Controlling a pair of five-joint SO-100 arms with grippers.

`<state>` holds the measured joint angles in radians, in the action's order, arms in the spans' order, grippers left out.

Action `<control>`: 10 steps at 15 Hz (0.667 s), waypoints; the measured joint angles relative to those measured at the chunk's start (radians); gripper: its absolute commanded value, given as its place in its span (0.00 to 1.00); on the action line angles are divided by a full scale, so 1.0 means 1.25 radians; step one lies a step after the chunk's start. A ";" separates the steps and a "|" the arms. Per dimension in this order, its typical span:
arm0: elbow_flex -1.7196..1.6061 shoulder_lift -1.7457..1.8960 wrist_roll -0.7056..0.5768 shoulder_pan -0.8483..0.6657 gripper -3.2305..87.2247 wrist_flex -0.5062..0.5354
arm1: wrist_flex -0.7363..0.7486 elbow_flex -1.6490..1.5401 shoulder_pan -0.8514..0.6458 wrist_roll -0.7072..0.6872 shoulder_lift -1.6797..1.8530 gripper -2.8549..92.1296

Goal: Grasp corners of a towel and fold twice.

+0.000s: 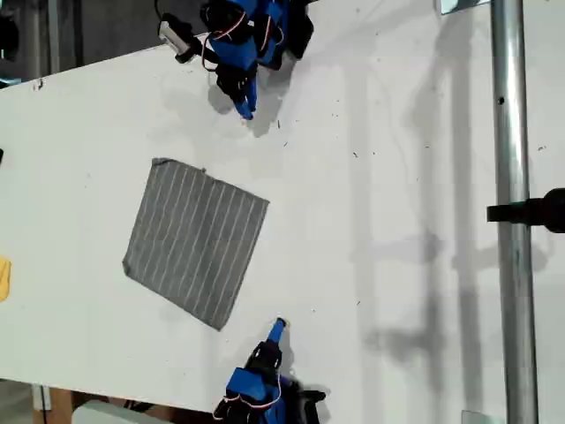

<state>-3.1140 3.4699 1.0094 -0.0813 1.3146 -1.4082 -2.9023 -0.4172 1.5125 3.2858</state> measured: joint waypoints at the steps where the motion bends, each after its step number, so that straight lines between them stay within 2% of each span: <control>1: 0.000 0.000 0.007 -0.009 0.01 0.000 | 0.000 0.000 0.000 0.000 0.000 0.07; 2: 0.000 0.000 0.097 -0.072 0.01 -0.001 | 0.000 0.000 0.001 0.000 0.000 0.05; 3: 0.000 0.000 0.272 -0.124 0.01 -0.001 | 0.000 0.000 0.001 0.000 0.000 0.03; 4: 0.000 0.000 0.396 -0.140 0.01 0.000 | 0.005 0.000 0.001 0.000 0.000 0.03; 6: 0.000 0.000 0.434 -0.146 0.01 0.000 | 0.015 0.000 0.001 0.000 0.000 0.03; 10: 0.000 0.000 0.445 -0.147 0.03 0.000 | 0.018 0.000 -0.011 0.000 0.000 0.03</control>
<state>-3.1140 3.4699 1.5662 -0.2654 1.3146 -1.3852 -2.9023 -0.4310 1.5125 3.2858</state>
